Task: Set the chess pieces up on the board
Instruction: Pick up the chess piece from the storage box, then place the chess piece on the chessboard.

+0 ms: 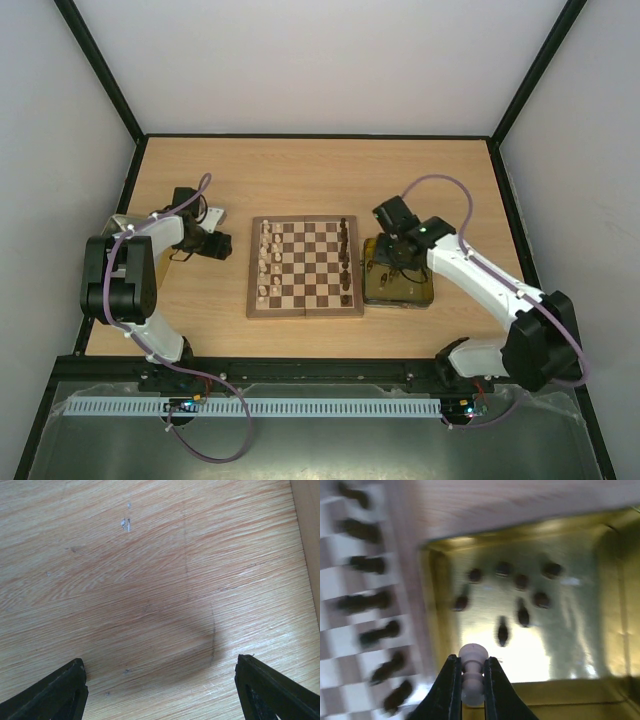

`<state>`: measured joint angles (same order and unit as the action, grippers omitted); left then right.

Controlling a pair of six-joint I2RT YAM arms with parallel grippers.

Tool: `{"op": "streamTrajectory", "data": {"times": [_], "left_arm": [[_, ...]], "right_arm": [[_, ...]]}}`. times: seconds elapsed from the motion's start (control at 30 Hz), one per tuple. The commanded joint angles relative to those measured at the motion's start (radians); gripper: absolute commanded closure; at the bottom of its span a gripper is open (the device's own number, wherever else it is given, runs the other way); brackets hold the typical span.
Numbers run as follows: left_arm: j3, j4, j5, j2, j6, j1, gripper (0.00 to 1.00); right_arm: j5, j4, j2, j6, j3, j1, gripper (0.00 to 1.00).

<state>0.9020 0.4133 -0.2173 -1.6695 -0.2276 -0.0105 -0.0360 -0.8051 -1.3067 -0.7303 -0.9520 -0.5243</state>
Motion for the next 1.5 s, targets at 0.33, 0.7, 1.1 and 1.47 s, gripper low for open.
{"op": "streamTrajectory", "data": {"times": [0.33, 0.7, 1.1, 1.47], "left_arm": [[-0.016, 0.026, 0.021, 0.007, 0.003, -0.002, 0.20], [-0.023, 0.026, 0.015, 0.034, 0.002, -0.013, 0.20], [-0.026, 0.023, 0.008, 0.045, -0.001, -0.022, 0.20], [-0.032, 0.024, 0.003, 0.053, -0.003, -0.026, 0.20]], "right_arm": [[0.080, -0.010, -0.376, 0.023, -0.321, -0.592, 0.98], [0.018, 0.020, -0.620, 0.092, -0.528, -0.698, 0.98], [-0.022, -0.002, -0.709, 0.125, -0.612, -0.705, 0.97], [-0.008, -0.009, -0.734, 0.123, -0.626, -0.707, 0.91]]}}
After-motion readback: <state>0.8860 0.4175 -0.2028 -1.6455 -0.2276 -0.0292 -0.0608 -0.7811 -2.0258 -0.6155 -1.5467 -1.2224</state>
